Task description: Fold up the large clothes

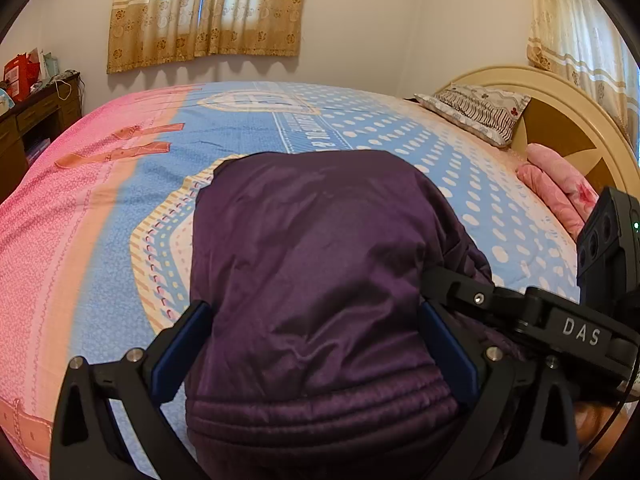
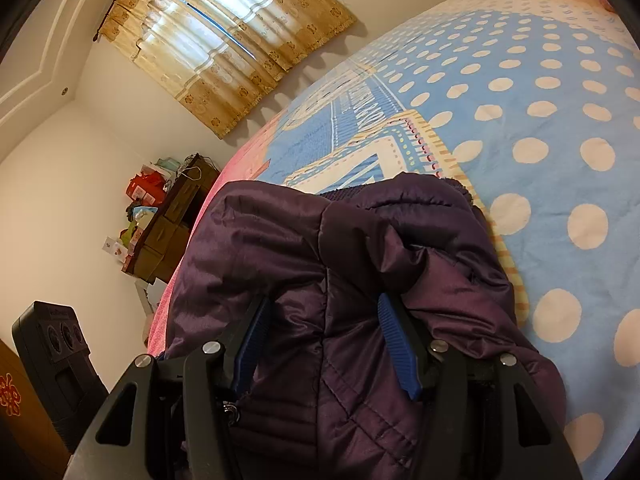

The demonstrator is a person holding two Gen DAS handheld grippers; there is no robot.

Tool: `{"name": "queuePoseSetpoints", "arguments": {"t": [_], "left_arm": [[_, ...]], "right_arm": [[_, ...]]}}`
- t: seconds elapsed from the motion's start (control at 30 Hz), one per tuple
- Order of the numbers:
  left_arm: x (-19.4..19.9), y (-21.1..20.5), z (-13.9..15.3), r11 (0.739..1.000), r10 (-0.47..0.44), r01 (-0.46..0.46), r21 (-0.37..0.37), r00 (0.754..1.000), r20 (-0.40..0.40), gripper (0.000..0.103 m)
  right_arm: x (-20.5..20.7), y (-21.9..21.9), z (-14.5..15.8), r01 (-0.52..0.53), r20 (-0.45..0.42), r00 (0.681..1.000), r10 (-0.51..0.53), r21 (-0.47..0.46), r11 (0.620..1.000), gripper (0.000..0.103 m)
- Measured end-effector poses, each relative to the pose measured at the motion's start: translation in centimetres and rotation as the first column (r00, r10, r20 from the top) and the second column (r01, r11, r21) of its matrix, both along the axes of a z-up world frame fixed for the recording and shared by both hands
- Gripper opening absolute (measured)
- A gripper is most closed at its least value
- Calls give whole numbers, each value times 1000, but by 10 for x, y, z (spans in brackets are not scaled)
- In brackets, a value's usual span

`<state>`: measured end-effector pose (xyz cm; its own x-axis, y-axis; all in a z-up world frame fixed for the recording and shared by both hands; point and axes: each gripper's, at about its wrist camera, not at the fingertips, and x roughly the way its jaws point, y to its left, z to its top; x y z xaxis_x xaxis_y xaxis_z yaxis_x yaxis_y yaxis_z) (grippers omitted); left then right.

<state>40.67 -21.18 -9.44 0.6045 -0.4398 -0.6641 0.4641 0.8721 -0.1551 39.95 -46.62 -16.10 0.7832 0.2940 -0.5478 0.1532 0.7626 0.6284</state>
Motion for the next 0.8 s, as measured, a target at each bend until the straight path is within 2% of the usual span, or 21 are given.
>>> {"name": "queuePoseSetpoints", "arguments": {"t": [0.23, 0.3, 0.33, 0.37, 0.4, 0.43, 0.5, 0.57, 0.63, 0.67, 0.73, 0.8], "left_arm": [[-1, 0, 1, 1000, -4, 4, -4, 1000, -3, 103], [-2, 6, 7, 999, -35, 34, -14, 999, -33, 103], [-4, 13, 12, 998, -48, 47, -30, 998, -36, 103], [-9, 24, 17, 997, -60, 58, -51, 998, -27, 103], [-13, 34, 20, 995, -69, 68, -67, 998, -12, 103], [-14, 42, 20, 994, -78, 76, -83, 997, -13, 103], [-7, 61, 15, 977, -123, 102, -188, 987, -105, 103], [5, 71, 3, 956, -152, 96, -277, 970, -190, 103], [16, 75, -13, 927, -193, 86, -366, 945, -265, 103], [17, 76, -18, 915, -201, 82, -395, 942, -269, 103], [14, 73, -21, 914, -210, 106, -391, 949, -235, 103], [13, 72, -23, 904, -221, 115, -413, 950, -219, 103]], "right_arm": [[-3, 1, 5, -11, 16, 1000, 12, -15, 1000, 60], [-11, -3, 19, -59, 18, 998, 60, -14, 998, 67], [-23, -9, 29, -51, 49, 997, 52, -5, 999, 73], [-36, -15, 40, -32, 92, 995, 33, -17, 999, 81], [-48, -20, 49, 6, 114, 994, 1, -62, 998, 95], [-60, -26, 57, 43, 125, 992, -28, -120, 992, 97], [-61, -35, 54, 34, 79, 997, -23, -149, 988, 97], [-50, -47, 34, 1, -47, 999, -6, -107, 994, 97], [-41, -55, 10, -35, -107, 994, 35, 4, 999, 97], [-37, -56, 1, -52, -108, 992, 58, 50, 997, 97], [-30, -57, -18, -103, -86, 989, 119, 173, 979, 95], [-20, -56, -41, -150, -60, 982, 180, 333, 931, 88]]}}
